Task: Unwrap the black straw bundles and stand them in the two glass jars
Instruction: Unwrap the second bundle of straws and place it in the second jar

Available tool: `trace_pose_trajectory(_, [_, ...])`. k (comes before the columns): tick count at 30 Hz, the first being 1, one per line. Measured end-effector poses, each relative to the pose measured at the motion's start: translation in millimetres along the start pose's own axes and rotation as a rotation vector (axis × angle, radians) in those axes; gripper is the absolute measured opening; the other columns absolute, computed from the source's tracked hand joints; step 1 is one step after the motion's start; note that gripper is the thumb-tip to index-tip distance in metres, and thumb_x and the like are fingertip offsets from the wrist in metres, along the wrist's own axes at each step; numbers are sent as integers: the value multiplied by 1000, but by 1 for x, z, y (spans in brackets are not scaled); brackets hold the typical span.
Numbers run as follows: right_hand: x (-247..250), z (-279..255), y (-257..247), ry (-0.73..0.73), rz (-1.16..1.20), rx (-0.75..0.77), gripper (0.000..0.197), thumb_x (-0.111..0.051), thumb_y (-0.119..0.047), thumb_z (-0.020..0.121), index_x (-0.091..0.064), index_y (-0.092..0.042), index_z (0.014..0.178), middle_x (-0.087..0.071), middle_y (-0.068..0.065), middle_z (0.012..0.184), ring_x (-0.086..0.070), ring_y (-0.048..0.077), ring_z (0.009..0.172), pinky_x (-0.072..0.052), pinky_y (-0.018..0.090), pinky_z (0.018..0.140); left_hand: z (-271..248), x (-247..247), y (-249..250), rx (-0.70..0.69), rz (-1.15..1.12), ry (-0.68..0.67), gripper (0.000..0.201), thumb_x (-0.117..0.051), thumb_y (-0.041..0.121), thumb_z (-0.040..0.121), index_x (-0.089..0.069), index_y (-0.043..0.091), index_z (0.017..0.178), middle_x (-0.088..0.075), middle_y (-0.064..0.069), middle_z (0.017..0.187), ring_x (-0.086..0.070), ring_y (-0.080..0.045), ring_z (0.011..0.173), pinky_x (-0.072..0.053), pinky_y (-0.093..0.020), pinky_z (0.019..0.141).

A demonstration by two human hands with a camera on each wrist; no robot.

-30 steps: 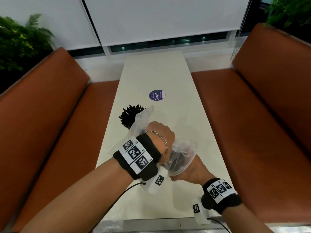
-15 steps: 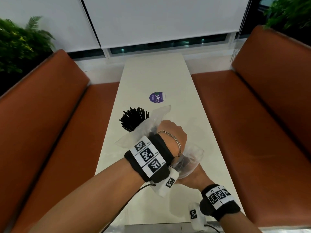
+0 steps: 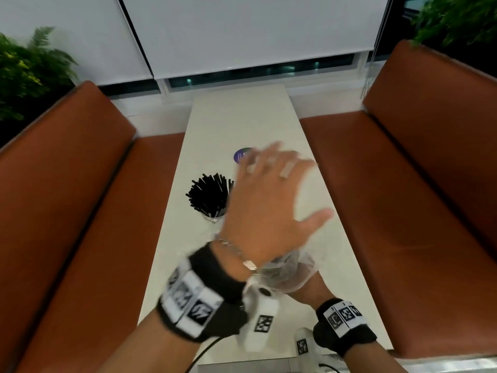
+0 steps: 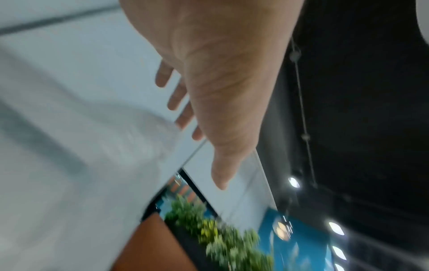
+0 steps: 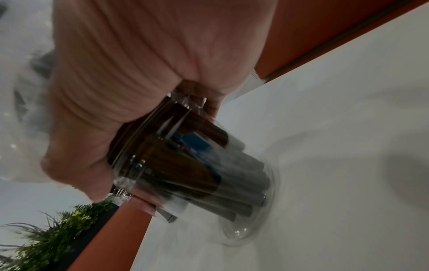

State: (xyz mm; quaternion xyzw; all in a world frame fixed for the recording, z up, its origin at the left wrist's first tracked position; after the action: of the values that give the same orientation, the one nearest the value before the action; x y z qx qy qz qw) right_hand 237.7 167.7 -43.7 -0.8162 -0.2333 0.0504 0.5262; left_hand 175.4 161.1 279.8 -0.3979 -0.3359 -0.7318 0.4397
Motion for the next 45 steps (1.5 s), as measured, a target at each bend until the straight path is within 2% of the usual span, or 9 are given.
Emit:
trace_pose_trajectory(5, [6, -3, -5, 46, -76, 95, 31, -89, -1, 80, -71, 12, 102, -70, -1, 80, -71, -4, 69, -59, 16, 62, -56, -26, -93, 502, -240, -326, 90, -62, 91, 67, -51, 35, 136, -65, 14, 126, -61, -12, 117, -52, -33, 96])
trace_pose_trajectory(7, [7, -7, -18, 90, -137, 142, 28, -93, -4, 76, -69, -12, 87, -66, -7, 78, -68, 5, 71, -63, 26, 69, -66, -40, -94, 464, -181, -308, 37, -62, 75, 84, -55, 39, 81, -60, 16, 70, -64, -12, 73, -46, -25, 61])
trace_pose_trajectory(11, [14, -5, -32, 160, -98, 227, 73, -106, -32, 50, -54, -41, 101, -71, -13, 96, -71, -8, 85, -59, 13, 74, -57, 4, -97, 414, -123, 39, 56, -59, 49, 100, -27, 34, 57, -33, 13, 45, -36, 4, 43, -27, -16, 48])
trace_pose_trajectory(16, [31, 14, -35, 249, -48, 285, 104, -107, -26, 50, -51, -22, 137, -66, -9, 128, -61, -16, 113, -48, -3, 82, -89, 90, -144, 586, -292, 390, 70, -61, 60, 96, -51, 4, 55, -52, -10, 44, -50, -29, 41, -45, -35, 47])
trace_pose_trajectory(22, [44, 45, -64, 233, -10, 269, 104, -104, -5, 55, -45, -27, 138, -64, -18, 116, -64, -27, 89, -46, -6, 72, -188, 82, -193, 1033, -923, 450, 65, -71, 51, 90, -62, -11, 107, -61, -43, 112, -68, -53, 87, -53, -69, 87])
trace_pose_trajectory(27, [54, 80, -84, 262, -46, 211, 108, -106, -17, 51, -46, -19, 141, -66, -11, 121, -68, 5, 108, -54, 16, 95, -250, 12, -195, 1321, -1053, 223, 45, -64, 52, 92, -79, 10, 99, -84, -3, 84, -81, -19, 80, -56, -42, 73])
trace_pose_trajectory(35, [76, 50, -74, 420, -299, -12, 112, -92, -48, 73, -28, -11, 158, -56, 15, 150, -57, 31, 134, -45, 43, 113, -303, -108, -179, 1487, -1183, 75, 58, -45, 60, 99, -77, 13, 109, -80, -19, 101, -65, -25, 84, -47, -33, 70])
trace_pose_trajectory(40, [69, -16, -42, 339, -187, -88, 70, -53, -76, 89, -57, -17, 127, -75, 2, 107, -73, 23, 101, -56, 48, 99, -301, -139, -176, 1509, -1231, 31, 67, -35, 67, 98, -74, 15, 112, -75, -8, 76, -58, -28, 81, -41, -36, 76])
trace_pose_trajectory(45, [11, -39, -17, -46, 208, -62, 72, -33, -83, 87, -68, -35, 129, -71, -13, 134, -63, 8, 127, -48, 39, 110, -291, -158, -155, 1418, -1214, -157, 65, -24, 64, 102, -73, 22, 109, -75, 5, 75, -61, -9, 69, -47, -25, 63])
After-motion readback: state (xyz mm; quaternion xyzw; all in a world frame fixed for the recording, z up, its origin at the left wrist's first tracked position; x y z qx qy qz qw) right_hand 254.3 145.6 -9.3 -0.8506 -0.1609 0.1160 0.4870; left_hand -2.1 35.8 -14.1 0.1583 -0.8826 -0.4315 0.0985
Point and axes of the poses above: each hand's wrist, its own z-axis towards the middle knuckle, its own x-axis out of the back of the hand, y = z × x, the point moved 10 cm from there along z, towards the middle knuckle
